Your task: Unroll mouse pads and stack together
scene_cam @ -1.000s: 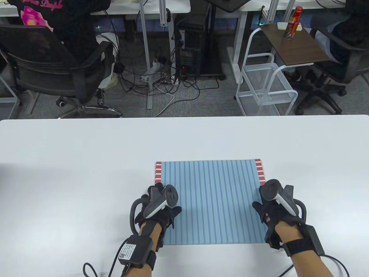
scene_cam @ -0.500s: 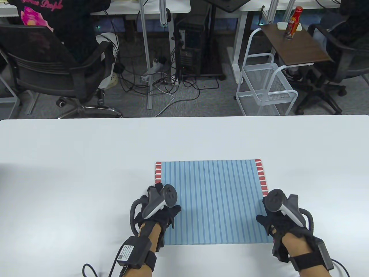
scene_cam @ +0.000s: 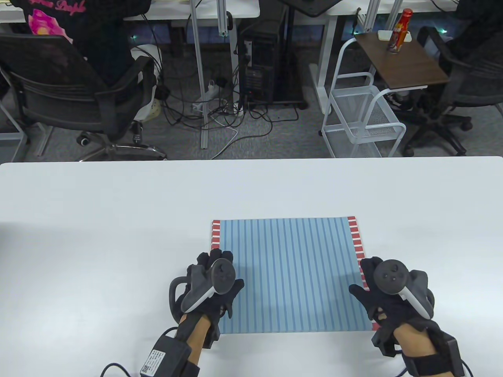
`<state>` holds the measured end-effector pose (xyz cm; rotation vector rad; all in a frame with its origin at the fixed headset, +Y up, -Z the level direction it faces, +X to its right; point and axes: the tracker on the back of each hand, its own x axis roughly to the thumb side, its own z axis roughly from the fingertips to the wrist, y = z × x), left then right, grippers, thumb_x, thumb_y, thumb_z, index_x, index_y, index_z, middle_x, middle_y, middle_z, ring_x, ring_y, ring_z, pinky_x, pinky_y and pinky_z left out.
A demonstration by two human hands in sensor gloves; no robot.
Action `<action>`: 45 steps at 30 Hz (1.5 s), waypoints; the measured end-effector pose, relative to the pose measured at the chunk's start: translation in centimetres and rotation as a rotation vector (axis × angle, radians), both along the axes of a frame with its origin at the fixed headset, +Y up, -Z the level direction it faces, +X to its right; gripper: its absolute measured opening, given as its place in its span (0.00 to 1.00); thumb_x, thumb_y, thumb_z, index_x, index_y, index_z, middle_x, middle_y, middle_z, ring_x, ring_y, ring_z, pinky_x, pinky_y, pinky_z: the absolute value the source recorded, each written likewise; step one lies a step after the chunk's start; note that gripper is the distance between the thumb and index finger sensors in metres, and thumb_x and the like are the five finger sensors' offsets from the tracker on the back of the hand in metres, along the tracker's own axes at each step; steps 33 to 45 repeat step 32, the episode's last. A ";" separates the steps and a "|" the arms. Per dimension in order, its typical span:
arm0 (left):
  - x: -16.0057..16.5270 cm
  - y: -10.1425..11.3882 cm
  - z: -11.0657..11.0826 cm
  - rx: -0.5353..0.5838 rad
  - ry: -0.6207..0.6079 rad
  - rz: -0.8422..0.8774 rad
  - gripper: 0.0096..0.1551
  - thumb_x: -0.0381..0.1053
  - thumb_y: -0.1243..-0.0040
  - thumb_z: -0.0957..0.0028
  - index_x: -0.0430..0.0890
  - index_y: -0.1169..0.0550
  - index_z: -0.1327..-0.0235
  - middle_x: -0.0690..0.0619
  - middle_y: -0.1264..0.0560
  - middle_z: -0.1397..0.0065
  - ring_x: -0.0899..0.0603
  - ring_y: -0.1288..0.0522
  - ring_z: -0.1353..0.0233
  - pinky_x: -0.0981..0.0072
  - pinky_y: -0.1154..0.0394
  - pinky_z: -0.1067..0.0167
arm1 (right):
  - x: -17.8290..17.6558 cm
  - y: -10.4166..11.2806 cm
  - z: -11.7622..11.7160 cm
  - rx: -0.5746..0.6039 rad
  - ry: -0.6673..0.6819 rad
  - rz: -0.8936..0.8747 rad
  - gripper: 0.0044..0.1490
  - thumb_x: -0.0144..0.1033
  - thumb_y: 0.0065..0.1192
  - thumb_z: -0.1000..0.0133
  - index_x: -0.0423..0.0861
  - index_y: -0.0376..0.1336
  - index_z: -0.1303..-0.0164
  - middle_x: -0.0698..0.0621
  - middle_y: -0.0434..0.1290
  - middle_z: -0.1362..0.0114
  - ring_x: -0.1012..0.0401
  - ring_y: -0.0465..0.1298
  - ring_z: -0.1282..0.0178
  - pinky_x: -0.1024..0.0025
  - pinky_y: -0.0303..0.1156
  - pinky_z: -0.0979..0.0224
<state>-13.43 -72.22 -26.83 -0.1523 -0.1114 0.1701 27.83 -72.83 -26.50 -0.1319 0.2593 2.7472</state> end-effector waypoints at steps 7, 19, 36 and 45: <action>-1.6 0.6 1.7 0.072 -0.014 0.052 0.48 0.71 0.46 0.58 0.55 0.42 0.24 0.52 0.45 0.15 0.32 0.43 0.16 0.34 0.40 0.26 | -0.7 -0.2 0.1 0.010 0.096 -0.024 0.50 0.57 0.64 0.56 0.57 0.46 0.26 0.53 0.41 0.16 0.52 0.37 0.15 0.42 0.38 0.18; -1.3 0.2 1.6 0.022 -0.066 0.023 0.50 0.72 0.47 0.59 0.57 0.44 0.23 0.52 0.49 0.14 0.33 0.48 0.14 0.33 0.43 0.25 | -1.5 -1.5 -0.1 -0.088 0.147 0.037 0.53 0.59 0.64 0.56 0.60 0.41 0.26 0.54 0.33 0.16 0.52 0.29 0.15 0.41 0.31 0.19; -1.7 0.2 1.5 0.018 -0.049 0.020 0.49 0.72 0.47 0.58 0.57 0.44 0.23 0.52 0.47 0.14 0.33 0.47 0.15 0.33 0.43 0.26 | -1.8 -1.6 0.1 -0.096 0.135 0.057 0.53 0.59 0.63 0.56 0.60 0.41 0.26 0.53 0.33 0.16 0.51 0.31 0.15 0.40 0.33 0.19; -1.7 0.2 1.5 0.018 -0.049 0.020 0.49 0.72 0.47 0.58 0.57 0.44 0.23 0.52 0.47 0.14 0.33 0.47 0.15 0.33 0.43 0.26 | -1.8 -1.6 0.1 -0.096 0.135 0.057 0.53 0.59 0.63 0.56 0.60 0.41 0.26 0.53 0.33 0.16 0.51 0.31 0.15 0.40 0.33 0.19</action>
